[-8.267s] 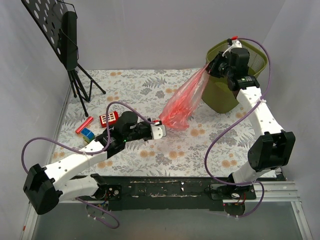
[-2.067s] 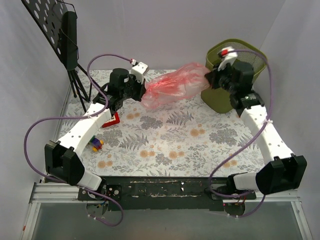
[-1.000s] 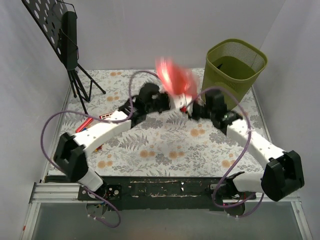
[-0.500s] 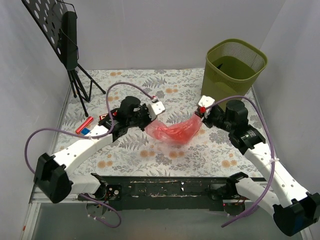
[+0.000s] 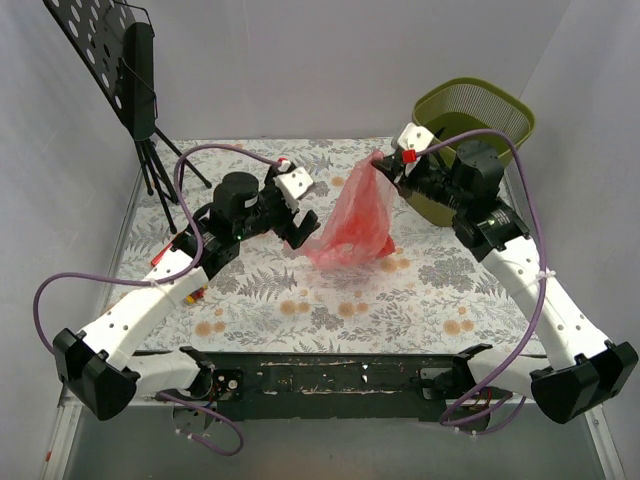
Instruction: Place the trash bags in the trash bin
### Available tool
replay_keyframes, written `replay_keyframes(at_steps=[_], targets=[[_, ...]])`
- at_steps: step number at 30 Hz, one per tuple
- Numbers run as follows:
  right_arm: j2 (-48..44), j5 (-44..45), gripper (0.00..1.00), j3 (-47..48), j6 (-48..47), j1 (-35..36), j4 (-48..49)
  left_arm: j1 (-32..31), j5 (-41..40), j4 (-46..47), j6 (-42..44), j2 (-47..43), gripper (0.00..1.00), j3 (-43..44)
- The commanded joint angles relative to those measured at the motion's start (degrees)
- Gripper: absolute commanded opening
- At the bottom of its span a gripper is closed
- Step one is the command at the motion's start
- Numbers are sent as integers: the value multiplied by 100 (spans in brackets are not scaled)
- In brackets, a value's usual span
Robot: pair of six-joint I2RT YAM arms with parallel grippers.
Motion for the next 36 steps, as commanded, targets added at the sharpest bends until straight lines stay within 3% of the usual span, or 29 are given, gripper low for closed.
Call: replay_keyframes(at_steps=[1,8,14,18,24,33,36], targets=[[415,-957,1,1000,-266,118,190,17,761,-10,-332,233,84,859],[635,-773,1,1265,15,268,522,-88,920,1089,-1009,1244,84,1300],[635,-887,1,1608,-353,294,-28,-80,-21,1554,-896,2036,72,1564],[495,-808,1,1600,-687,294,-354,166,785,1960,-799,2001,70,1388],[337,-650,1,1432,-1135,294,-592,342,2193,951,-474,2036,66,1906],[380,-817,1,1546,-1478,294,-820,395,2572,326,475,2396,28,2275],[398,-861,1,1643,-1575,294,-952,404,2607,220,634,2650,21,2512]])
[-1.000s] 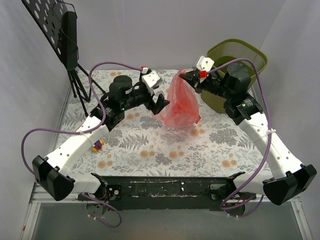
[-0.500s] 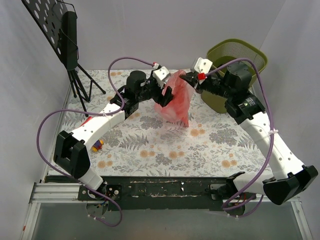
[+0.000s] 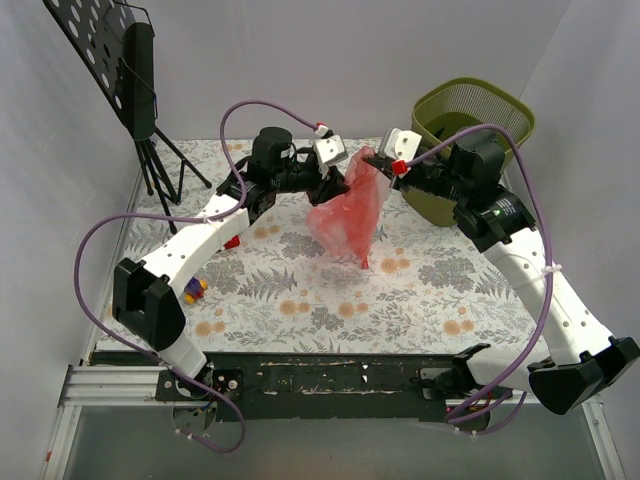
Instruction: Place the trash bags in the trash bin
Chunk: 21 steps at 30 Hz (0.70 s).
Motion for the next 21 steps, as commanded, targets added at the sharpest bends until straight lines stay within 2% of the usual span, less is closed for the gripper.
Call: replay_keyframes(at_steps=[1,5,6,9,13,17,21], targets=[[-50,-126,1,295,-224,14,-168,34,266,-287,492,306,21,460],[-94,-118,1,286,-251,14,-247,34,337,-191,571,561,32,619],[-111,-126,1,277,-260,14,-265,34,328,-156,615,622,32,636],[-147,-109,1,233,-260,14,-274,34,276,-155,738,763,22,707],[-191,128,1,41,-234,14,-143,43,346,-480,826,816,0,900],[-278,856,1,-521,-137,-3,349,61,276,-744,756,536,0,734],[-95,1769,1,-944,-84,-21,1017,78,-382,-875,291,17,0,444]])
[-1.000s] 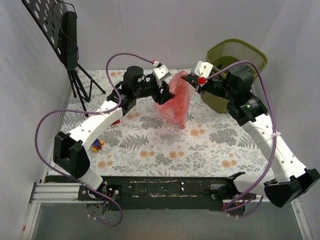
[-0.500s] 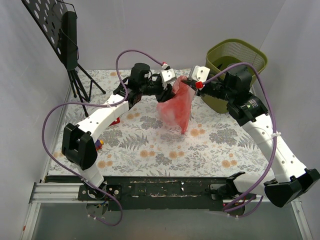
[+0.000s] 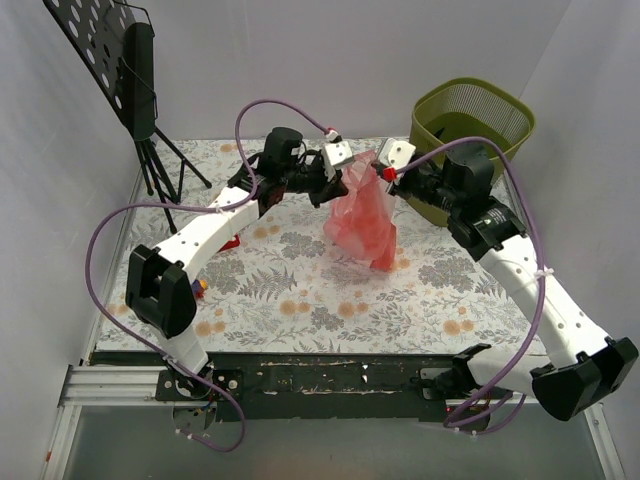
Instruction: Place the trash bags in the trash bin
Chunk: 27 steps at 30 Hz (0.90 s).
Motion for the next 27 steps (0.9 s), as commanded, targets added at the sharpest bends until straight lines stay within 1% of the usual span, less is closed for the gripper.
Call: replay_keyframes(at_steps=[1,3,4,5,6,7,9,11,12,14,19,21,23,24,25,26,27], targets=[[336,1471,1,-239,117,-21,963,74,-632,-432,-468,-912,0,-173],[731,1921,2,-46,117,-73,1226,109,-800,-792,-679,-1132,0,-138],[959,2132,10,77,91,-91,1315,118,-914,-942,-750,-1220,0,-155],[1179,2203,20,244,30,-91,1377,135,-1063,-1065,-881,-1325,0,-164],[1425,2544,29,445,21,-91,1395,162,-1247,-1144,-1047,-1396,0,-199],[1645,2756,35,691,12,-91,1395,205,-1449,-1189,-1284,-1501,0,-208],[2146,3422,41,1218,117,-100,1325,284,-1617,-1390,-1671,-1581,0,-112],[2489,3811,43,1798,335,-100,1089,329,-1714,-1680,-1987,-1538,0,55],[2569,3804,44,2053,415,-91,818,355,-1715,-1760,-2164,-1520,0,142],[2535,3576,44,2231,538,-100,675,390,-1767,-1839,-2498,-1476,0,240],[1965,2830,46,1907,1021,-100,420,496,-2312,-1612,-3193,-1476,0,222],[1640,2513,47,1574,1215,-100,288,557,-2461,-1515,-3412,-1423,0,266],[1341,2275,53,1266,1417,-100,174,627,-2471,-1418,-3650,-1335,0,380],[1235,1953,59,1160,1444,-100,69,654,-2418,-1392,-3772,-1283,0,433],[1173,1845,62,1064,1444,-100,-37,697,-2313,-1348,-3913,-1230,0,494],[1120,1809,65,1002,1436,-100,-151,733,-2234,-1321,-4071,-1160,0,538],[1059,1878,65,1001,1462,-100,-239,768,-2259,-1330,-4203,-1098,0,626]])
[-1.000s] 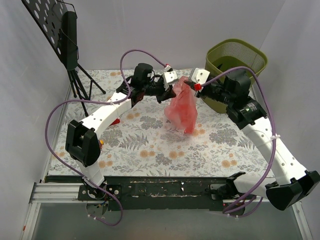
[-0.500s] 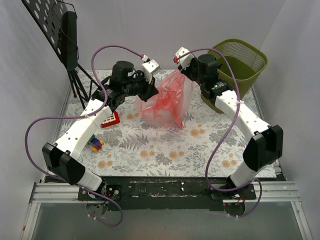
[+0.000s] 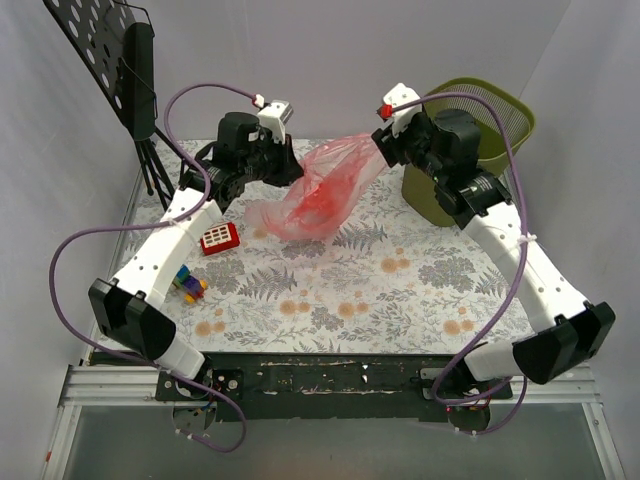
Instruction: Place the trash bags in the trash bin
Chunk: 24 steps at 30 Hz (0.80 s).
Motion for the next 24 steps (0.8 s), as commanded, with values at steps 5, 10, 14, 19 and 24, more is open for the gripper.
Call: replay_keyframes(at_steps=[5,10,14,19,24], targets=[[-641,-285,67,-221,975,-19,-688,373,-1129,1,-1460,530,0,862],[-844,-2898,41,-554,1231,-10,-1059,593,-1728,-53,-1715,811,0,1240],[-494,-3958,39,-853,1994,402,-358,611,-1825,0,-1873,891,0,1443],[490,-4223,42,-495,3285,798,847,611,-1948,71,-1901,1022,0,1767],[1571,-3391,46,94,4069,886,1384,611,-1852,97,-1707,1093,0,2120]])
